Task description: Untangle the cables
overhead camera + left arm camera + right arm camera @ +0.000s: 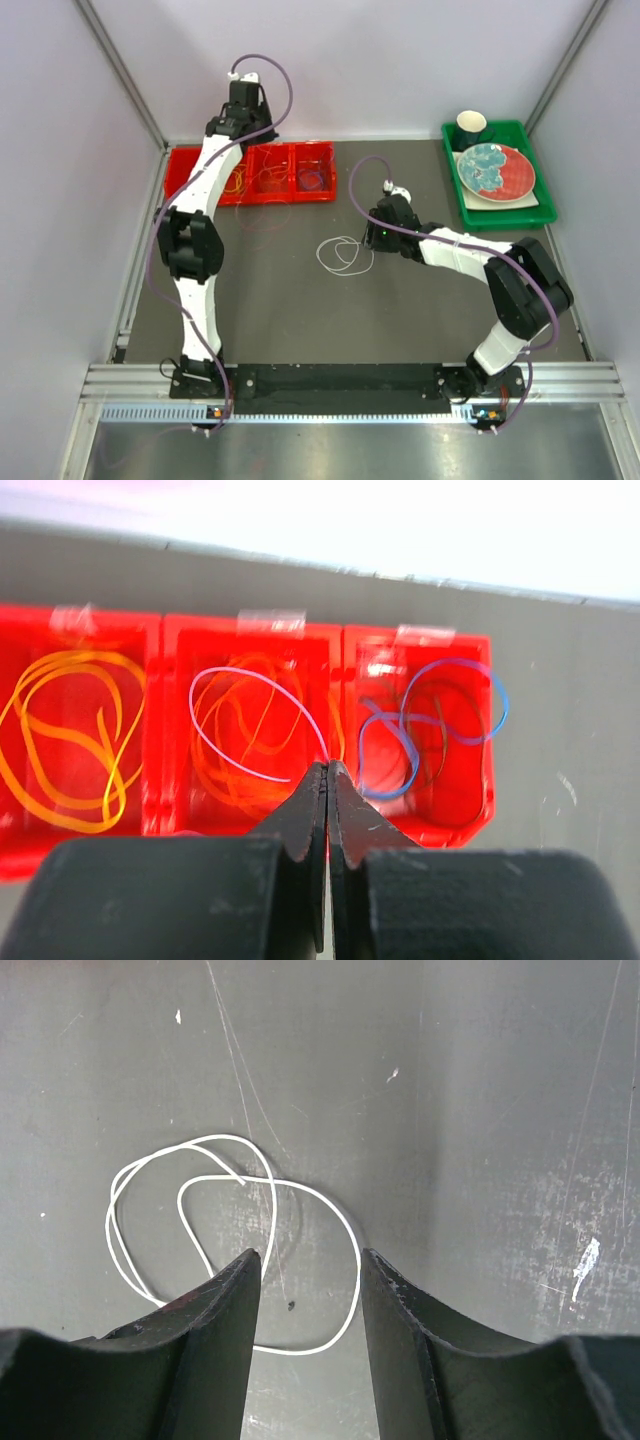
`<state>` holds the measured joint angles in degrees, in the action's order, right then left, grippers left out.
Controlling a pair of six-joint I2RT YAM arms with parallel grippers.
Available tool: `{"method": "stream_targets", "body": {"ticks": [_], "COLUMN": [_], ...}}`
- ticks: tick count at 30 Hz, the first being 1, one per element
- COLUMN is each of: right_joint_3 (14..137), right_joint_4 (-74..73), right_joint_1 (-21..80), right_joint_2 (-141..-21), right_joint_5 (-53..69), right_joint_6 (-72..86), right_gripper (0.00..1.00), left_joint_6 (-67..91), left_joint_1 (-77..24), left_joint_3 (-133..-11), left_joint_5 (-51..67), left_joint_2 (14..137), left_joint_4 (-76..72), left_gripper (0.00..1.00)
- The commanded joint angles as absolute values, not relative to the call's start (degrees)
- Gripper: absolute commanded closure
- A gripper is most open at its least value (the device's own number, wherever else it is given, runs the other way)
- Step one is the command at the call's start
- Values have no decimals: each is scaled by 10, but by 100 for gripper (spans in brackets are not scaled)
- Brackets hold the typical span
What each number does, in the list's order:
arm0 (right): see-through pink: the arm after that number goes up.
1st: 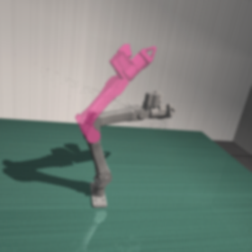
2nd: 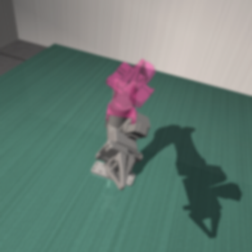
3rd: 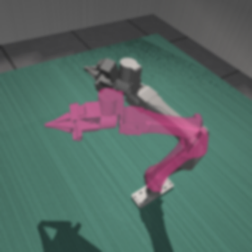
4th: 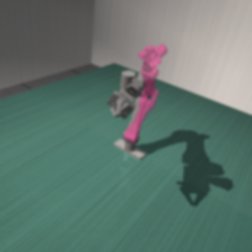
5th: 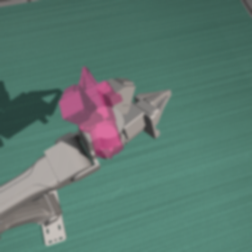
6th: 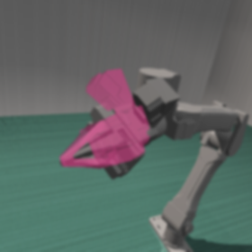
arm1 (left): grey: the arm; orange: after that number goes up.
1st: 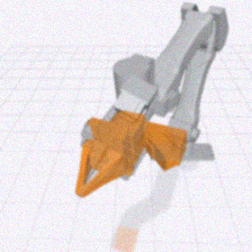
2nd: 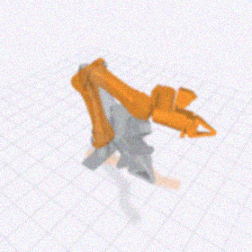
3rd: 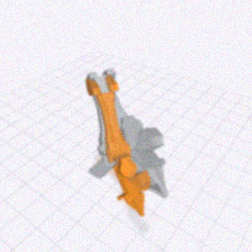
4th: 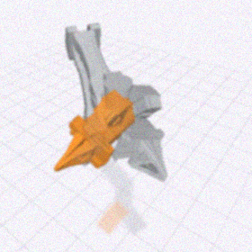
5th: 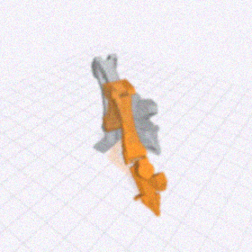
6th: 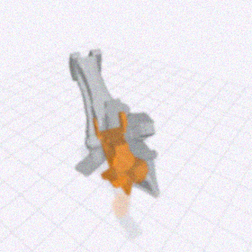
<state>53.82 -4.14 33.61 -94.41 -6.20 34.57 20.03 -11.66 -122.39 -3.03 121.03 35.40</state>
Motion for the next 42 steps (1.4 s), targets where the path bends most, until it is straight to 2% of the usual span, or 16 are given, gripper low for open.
{"method": "stream_targets", "body": {"ticks": [1,5,6,8,10,12,13,14,22,26,32,37,42], "right_joint_3": [572,573,574,575,576,577,577,577,580,580,583,582,582], "right_joint_4": [-37,-37,-37,-40,-40,-40,-39,-40,-45,-47,-52,-51,-51], "right_joint_1": [341,341,341,341,341,342,341,341,342,342,349,350,350], "right_joint_2": [-951,-954,-954,-955,-955,-956,-956,-957,-960,-959,-961,-959,-958], "right_joint_5": [-68,-68,-68,-69,-69,-69,-69,-69,-69,-68,-74,-73,-72], "right_joint_6": [340,340,340,340,340,339,339,339,339,339,336,335,334], "right_gripper": [55,56,56,56,56,56,55,55,56,56,56,56,56], "left_joint_6": [200,206,206,203,204,204,203,202,187,213,240,260,249], "left_joint_1": [-114,-114,-114,-114,-114,-115,-115,-115,-114,-114,-114,-114,-113], "left_joint_3": [-1270,-1279,-1286,-1302,-1299,-1275,-1261,-1233,-1090,-935,-765,-693,-673], "left_joint_5": [-18,-13,-11,-12,-20,-25,-28,-32,-101,-136,-158,-196,-212], "left_joint_2": [1253,1287,1300,1312,1310,1286,1274,1260,1108,1021,927,917,944], "left_joint_4": [302,287,290,306,326,330,325,320,323,299,241,222,193], "left_gripper": [100,99,96,65,29,22,10,7,4,4,4,5,6]}}
